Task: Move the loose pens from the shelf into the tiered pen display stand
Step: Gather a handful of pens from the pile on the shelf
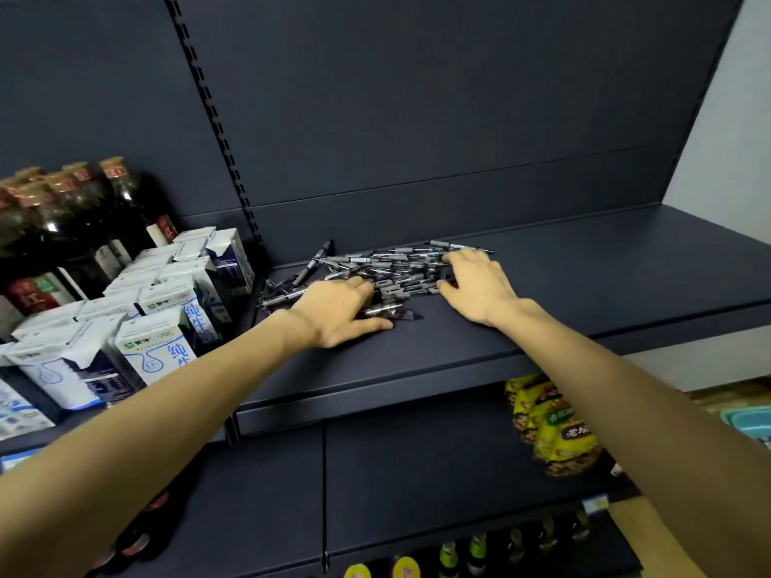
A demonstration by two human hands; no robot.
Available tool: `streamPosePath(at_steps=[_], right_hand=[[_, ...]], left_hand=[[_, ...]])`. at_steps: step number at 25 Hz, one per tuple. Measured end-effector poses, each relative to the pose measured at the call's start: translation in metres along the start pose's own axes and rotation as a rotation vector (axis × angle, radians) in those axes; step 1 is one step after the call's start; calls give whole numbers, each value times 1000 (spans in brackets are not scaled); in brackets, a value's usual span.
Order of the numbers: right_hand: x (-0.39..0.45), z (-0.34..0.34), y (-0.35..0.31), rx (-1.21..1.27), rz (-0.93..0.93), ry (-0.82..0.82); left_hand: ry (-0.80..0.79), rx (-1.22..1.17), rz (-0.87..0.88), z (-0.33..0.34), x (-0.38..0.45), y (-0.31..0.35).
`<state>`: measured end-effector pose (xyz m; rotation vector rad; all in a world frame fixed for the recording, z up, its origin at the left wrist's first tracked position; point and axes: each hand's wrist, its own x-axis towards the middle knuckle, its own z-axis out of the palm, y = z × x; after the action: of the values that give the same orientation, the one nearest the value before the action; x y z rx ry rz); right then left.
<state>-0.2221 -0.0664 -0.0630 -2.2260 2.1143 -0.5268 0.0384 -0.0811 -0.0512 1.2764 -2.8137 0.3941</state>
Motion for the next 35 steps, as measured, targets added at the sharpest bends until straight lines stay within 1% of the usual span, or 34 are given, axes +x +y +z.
streamPosePath(at_steps=[4, 6, 10, 16, 21, 24, 26, 28, 35], right_hand=[[1, -4, 1, 22, 6, -16], [2, -5, 0, 22, -2, -32], [6, -5, -6, 5, -24, -41], [14, -4, -18, -106, -76, -95], [11, -4, -12, -108, -39, -116], [11, -8, -5, -146, 8, -108], [11, -9, 1, -157, 53, -144], [11, -7, 7, -141, 82, -180], [11, -3, 9, -119, 80, -196]], left_hand=[[21, -5, -42, 6, -3, 1], [-38, 5, -68, 1, 0, 0], [-206, -9, -123, -14, 13, 0], [-294, 153, -117, -10, 18, 14], [-281, 187, -89, -6, 16, 17], [-280, 68, -90, -6, 14, 10], [-273, -19, -108, -8, 12, 8], [-232, -81, -115, -8, 10, 9], [-60, -266, -137, -9, 8, -3]])
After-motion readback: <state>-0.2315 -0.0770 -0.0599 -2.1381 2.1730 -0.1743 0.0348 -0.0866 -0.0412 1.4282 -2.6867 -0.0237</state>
